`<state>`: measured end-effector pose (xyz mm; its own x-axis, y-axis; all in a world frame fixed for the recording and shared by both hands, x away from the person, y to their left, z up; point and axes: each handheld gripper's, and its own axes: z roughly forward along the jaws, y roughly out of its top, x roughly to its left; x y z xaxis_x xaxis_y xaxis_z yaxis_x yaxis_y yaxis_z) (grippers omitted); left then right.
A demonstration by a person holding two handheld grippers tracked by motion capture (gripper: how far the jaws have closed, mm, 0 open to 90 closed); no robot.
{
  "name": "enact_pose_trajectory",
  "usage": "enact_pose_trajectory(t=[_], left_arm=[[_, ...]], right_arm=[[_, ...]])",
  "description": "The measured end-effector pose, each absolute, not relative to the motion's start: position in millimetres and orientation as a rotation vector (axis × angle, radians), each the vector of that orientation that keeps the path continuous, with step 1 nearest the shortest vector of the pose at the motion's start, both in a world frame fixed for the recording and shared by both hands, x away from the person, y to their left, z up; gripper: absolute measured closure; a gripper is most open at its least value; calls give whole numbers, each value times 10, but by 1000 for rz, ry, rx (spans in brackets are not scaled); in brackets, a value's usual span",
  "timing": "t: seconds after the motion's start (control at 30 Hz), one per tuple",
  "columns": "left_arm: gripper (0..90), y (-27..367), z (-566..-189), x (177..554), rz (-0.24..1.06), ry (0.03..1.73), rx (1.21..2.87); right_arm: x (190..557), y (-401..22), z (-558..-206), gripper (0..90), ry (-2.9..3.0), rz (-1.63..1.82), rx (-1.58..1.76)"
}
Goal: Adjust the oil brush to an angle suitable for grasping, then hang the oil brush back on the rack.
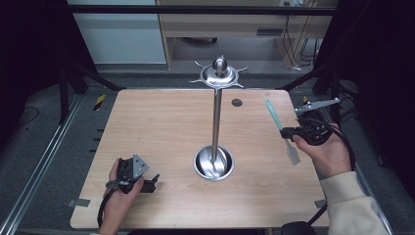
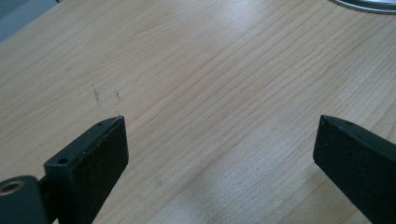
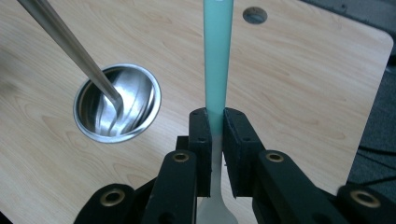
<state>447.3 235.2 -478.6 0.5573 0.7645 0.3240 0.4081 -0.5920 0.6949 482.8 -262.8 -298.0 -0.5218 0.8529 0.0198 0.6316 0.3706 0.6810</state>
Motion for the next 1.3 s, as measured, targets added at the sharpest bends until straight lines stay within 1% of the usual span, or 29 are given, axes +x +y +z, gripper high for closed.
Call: enact_pose_trajectory(t=[0.9, 1.3], left_arm=[[28, 2350, -4788, 4465, 845, 940, 2236], [28, 2354, -4788, 4468, 846, 940, 2238]], right_arm=[[4452, -2625, -2683, 822, 2144, 1224, 1148], [4396, -2598, -2629, 823, 2119, 1283, 1122]])
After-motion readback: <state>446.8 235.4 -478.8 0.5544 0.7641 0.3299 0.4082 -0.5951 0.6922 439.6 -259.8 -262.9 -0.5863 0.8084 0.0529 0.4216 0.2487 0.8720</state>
